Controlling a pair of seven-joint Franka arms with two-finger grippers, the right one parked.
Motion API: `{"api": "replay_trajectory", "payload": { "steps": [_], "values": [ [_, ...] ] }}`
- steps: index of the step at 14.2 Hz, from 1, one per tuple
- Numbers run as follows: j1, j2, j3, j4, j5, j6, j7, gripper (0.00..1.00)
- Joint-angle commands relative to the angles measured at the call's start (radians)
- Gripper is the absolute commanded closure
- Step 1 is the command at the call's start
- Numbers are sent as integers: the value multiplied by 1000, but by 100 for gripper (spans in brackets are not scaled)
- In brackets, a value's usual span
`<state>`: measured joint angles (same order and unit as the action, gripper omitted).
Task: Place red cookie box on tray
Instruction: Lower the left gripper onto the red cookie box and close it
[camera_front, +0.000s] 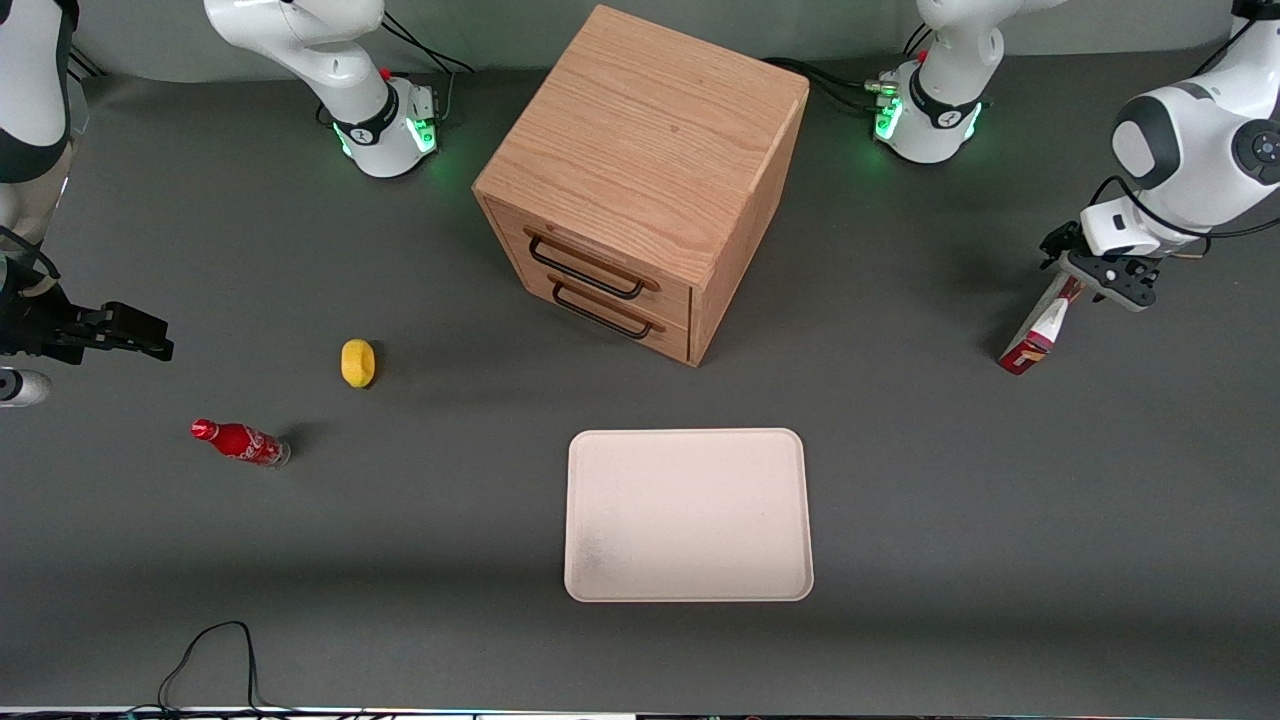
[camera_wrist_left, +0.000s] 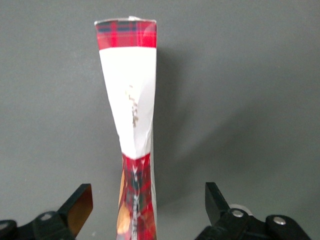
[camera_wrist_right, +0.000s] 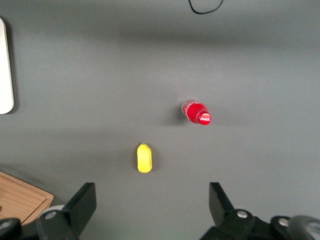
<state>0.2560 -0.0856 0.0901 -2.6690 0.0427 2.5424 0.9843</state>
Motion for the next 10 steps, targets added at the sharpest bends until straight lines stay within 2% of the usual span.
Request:
{"api": "replay_trajectory", "payload": {
  "steps": [1,3,4,5,6,8,10],
  "values": [
    [-17,61,2,14,-29,48,20,0],
    [-15,59,2,20,-29,38,20,1],
    [-15,59,2,24,-29,35,20,6],
    [-15,59,2,26,-32,35,19,30],
    [-15,59,2,34,-32,27,17,45],
    [-17,56,2,47,-62,-7,13,99],
    [-17,50,2,54,-67,-17,13,100]
  ]
}}
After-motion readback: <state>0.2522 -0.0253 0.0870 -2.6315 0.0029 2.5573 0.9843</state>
